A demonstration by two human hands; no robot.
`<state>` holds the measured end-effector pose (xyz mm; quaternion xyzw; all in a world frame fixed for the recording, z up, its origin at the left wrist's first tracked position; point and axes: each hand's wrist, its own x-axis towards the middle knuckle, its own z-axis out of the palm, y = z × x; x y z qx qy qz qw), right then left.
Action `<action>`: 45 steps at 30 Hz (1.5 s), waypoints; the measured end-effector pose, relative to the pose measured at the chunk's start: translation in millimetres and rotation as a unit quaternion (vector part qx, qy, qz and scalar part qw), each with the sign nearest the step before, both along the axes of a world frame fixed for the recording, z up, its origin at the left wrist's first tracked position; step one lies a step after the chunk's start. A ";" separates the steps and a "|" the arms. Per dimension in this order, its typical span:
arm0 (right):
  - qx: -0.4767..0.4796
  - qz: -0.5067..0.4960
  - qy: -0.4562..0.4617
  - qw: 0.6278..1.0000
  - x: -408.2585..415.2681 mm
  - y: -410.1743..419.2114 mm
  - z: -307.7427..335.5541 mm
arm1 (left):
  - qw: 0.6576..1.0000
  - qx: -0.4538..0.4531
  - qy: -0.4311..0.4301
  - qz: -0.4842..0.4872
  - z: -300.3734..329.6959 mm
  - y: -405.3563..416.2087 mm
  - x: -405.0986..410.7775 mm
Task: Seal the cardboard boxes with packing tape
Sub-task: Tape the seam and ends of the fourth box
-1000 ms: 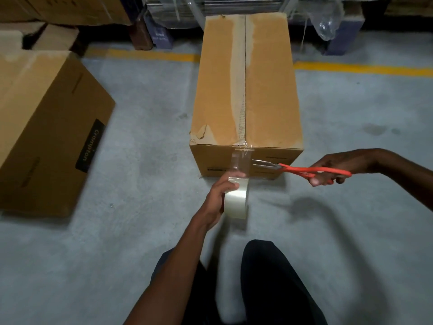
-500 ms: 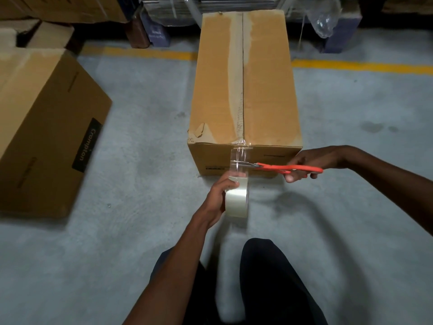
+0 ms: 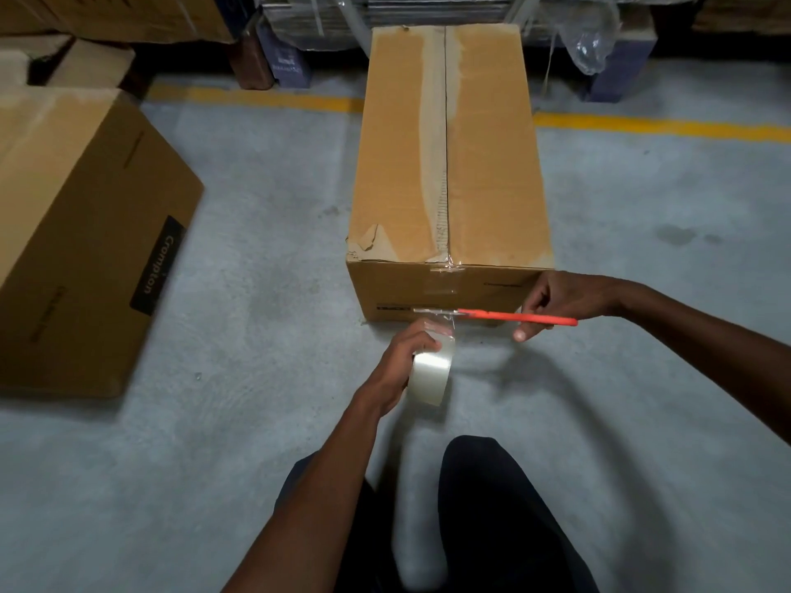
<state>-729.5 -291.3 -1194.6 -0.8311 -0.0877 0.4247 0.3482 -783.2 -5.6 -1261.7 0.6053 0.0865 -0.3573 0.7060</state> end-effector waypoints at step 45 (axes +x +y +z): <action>0.100 -0.158 -0.218 0.958 -101.8 137.0 -28.5 | 0.935 -0.166 0.063 0.306 34.4 3.2 -8.8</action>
